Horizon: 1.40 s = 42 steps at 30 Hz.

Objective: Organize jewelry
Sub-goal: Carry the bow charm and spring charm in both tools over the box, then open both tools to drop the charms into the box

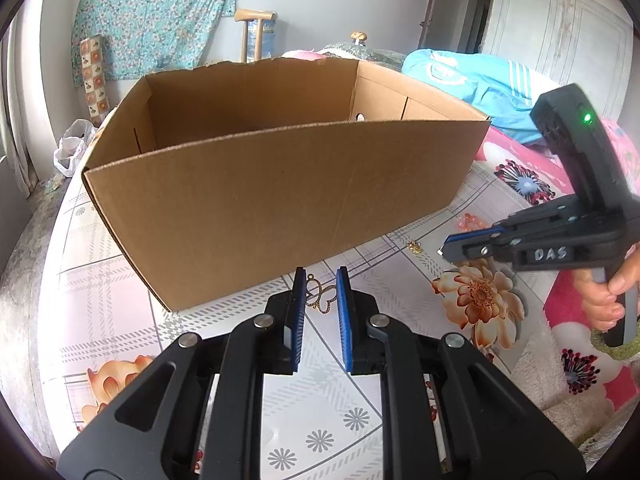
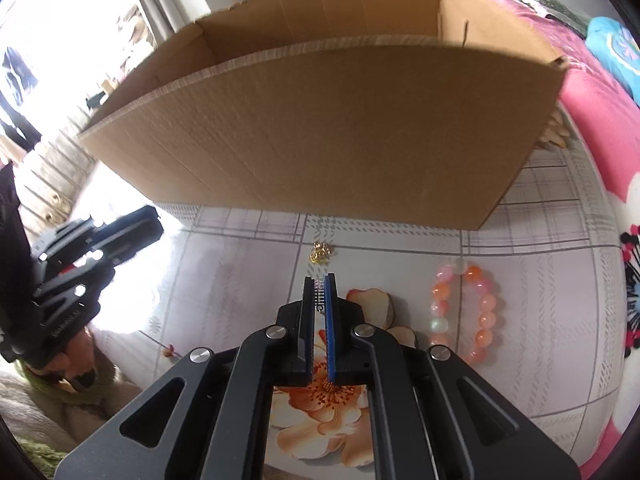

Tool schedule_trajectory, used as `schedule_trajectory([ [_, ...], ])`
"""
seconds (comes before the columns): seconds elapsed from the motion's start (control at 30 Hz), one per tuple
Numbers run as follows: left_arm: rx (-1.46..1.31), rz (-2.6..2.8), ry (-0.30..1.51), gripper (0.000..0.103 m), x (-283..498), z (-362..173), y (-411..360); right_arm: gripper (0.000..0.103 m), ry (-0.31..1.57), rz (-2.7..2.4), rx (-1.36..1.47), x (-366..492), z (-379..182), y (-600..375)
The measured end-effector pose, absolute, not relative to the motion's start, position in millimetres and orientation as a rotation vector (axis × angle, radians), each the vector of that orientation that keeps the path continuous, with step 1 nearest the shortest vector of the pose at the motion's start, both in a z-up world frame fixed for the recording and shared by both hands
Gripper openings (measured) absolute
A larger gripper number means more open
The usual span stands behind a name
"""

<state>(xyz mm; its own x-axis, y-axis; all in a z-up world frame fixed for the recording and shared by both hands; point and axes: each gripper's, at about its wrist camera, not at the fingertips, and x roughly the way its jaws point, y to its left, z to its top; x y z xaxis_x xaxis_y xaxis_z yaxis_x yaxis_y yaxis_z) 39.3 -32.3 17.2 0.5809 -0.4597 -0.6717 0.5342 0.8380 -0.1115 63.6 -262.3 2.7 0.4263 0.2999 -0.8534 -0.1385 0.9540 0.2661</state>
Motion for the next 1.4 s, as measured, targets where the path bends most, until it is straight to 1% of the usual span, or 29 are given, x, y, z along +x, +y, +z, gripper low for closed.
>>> schedule_trajectory([
  [0.17, 0.098, -0.595, 0.715, 0.014, 28.7, 36.6, -26.5, 0.005, 1.003, 0.297, 0.195, 46.2, 37.1, -273.5],
  [0.33, 0.046, -0.66, 0.642, 0.014, 17.0, 77.4, -17.2, 0.005, 0.897, 0.358, 0.194, 35.9, 82.9, -274.9],
  [0.43, 0.011, -0.709, 0.601, 0.014, 21.8, 104.1, -14.1, 0.005, 0.82, 0.403, 0.173, 47.3, 109.1, -264.5],
  [0.53, 0.009, -0.735, 0.59, 0.014, 44.3, 123.5, -19.8, 0.005, 0.789, 0.447, 0.154, 78.2, 126.7, -258.7],
  [0.6, 0.038, -0.741, 0.63, 0.014, 68.1, 126.8, -29.8, 0.005, 0.819, 0.465, 0.146, 106.0, 125.9, -260.0],
  [0.67, 0.063, -0.719, 0.691, 0.014, 94.3, 122.2, -40.1, 0.005, 0.909, 0.494, 0.148, 136.1, 117.6, -257.0],
  [0.8, 0.063, -0.712, 0.924, 0.014, 158.3, 90.6, -60.6, 0.005, 1.086, 0.485, 0.08, 184.4, 86.5, -248.2],
  [0.97, 0.085, -0.676, 1.107, 0.014, 196.6, 55.2, -74.3, 0.005, 1.235, 0.469, -0.009, 208.6, 51.4, -243.2],
  [1.17, 0.069, -0.638, 1.156, 0.014, 205.2, 46.4, -70.9, 0.005, 1.281, 0.424, -0.09, 214.7, 39.0, -242.1],
  [1.4, 0.038, -0.626, 1.155, 0.014, 210.0, 44.8, -68.4, 0.006, 1.27, 0.42, -0.069, 220.6, 34.8, -251.7],
])
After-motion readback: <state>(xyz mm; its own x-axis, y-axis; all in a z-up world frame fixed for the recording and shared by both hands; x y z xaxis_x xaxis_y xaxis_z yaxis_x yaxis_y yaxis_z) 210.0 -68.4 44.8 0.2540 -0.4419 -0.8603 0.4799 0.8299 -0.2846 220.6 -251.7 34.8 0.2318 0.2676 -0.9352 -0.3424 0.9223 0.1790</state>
